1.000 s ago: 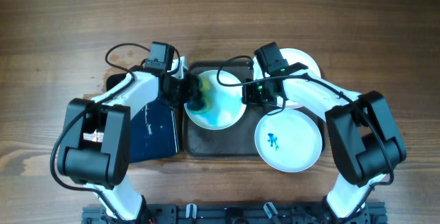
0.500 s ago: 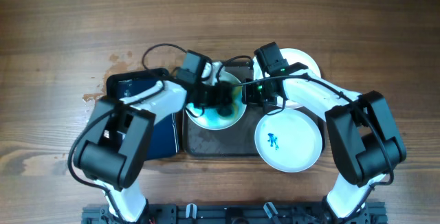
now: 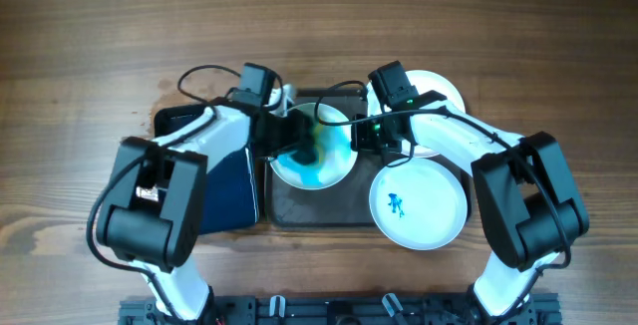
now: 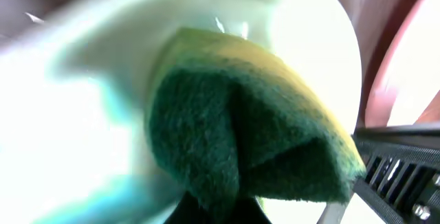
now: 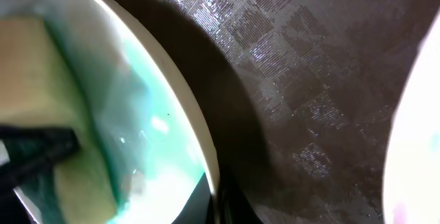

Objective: Clean dirty plates on tray and stack at the side
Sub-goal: 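Hold the middle plate with the right gripper and scrub it with the sponge, then lift the middle plate with the right gripper and dip it into the blue tray, then swish the held plate in the blue tray water with the right gripper, then carry the rinsed plate to the far right and set it down, then grip the top-right plate rim with the right gripper and slide it to the middle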

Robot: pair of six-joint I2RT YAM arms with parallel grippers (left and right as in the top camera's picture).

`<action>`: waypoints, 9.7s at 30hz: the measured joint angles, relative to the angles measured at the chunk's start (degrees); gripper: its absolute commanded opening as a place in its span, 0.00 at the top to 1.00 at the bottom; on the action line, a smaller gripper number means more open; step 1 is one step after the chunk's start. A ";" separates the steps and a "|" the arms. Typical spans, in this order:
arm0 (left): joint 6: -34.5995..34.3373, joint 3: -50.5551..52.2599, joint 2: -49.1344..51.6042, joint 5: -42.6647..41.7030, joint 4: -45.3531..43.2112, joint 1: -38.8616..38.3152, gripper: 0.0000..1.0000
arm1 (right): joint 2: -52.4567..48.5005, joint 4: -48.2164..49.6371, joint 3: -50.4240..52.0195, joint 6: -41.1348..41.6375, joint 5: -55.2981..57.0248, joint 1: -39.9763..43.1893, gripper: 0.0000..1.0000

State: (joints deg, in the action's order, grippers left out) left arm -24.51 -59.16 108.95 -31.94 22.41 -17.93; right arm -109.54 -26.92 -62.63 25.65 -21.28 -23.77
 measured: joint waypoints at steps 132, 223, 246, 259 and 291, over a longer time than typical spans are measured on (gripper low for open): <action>1.97 -4.13 -26.29 25.94 34.97 49.62 0.96 | -9.84 -16.76 -51.12 -37.68 61.00 -36.50 0.96; 2.16 -4.13 -18.40 22.36 22.51 3.30 0.96 | -25.46 -37.38 -46.10 -8.02 12.11 61.00 0.64; 2.25 -4.13 -18.40 21.97 20.48 3.19 0.96 | 5.77 -45.97 -33.86 -16.31 -1.18 35.85 0.01; 2.40 -4.13 -18.38 21.94 19.54 3.19 0.96 | 4.74 -18.80 -8.63 -6.78 1.16 34.07 0.25; 3.26 -4.13 -18.38 21.94 20.61 3.19 0.96 | -1.16 -14.56 -8.63 7.50 11.45 25.42 0.95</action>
State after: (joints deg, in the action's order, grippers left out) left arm -21.26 -63.29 90.56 -10.00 43.03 -14.74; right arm -110.69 -41.47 -71.26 33.15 -9.82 1.65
